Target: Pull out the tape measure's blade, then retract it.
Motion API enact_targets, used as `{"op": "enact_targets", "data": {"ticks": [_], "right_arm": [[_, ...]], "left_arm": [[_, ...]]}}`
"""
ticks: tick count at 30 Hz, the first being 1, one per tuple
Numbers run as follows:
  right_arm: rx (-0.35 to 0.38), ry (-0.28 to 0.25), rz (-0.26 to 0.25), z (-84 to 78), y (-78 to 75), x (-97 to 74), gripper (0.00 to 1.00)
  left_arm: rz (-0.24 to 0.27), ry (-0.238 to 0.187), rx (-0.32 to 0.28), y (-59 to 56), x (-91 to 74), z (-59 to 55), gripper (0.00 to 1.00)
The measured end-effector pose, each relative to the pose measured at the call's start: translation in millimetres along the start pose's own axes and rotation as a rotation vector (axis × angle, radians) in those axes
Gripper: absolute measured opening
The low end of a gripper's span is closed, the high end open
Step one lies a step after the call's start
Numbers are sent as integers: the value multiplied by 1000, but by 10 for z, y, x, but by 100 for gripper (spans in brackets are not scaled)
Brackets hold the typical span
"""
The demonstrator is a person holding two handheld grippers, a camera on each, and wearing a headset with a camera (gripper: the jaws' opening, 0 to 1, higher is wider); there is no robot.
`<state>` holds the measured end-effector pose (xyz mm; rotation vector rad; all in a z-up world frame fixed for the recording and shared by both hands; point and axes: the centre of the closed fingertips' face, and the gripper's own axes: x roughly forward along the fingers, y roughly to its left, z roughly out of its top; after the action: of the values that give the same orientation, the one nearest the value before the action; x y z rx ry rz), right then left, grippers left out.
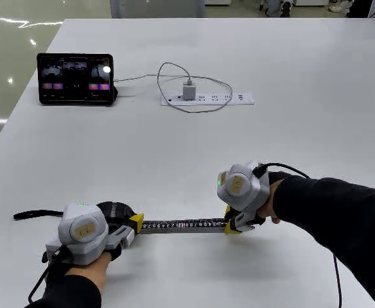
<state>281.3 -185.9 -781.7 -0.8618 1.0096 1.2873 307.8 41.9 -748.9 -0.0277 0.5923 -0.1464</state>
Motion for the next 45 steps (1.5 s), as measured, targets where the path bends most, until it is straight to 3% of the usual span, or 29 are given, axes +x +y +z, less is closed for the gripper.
{"op": "enact_targets", "data": {"ticks": [10, 25, 45], "right_arm": [[5, 0, -2, 52, 8, 33, 10], [-13, -2, 1, 135, 21, 54, 10], [-13, -18, 13, 221, 42, 81, 10]], "left_arm": [[-2, -4, 2, 3, 2, 0, 63], [-4, 22, 8, 3, -2, -18, 63], [-12, 14, 0, 1, -2, -19, 63]]}}
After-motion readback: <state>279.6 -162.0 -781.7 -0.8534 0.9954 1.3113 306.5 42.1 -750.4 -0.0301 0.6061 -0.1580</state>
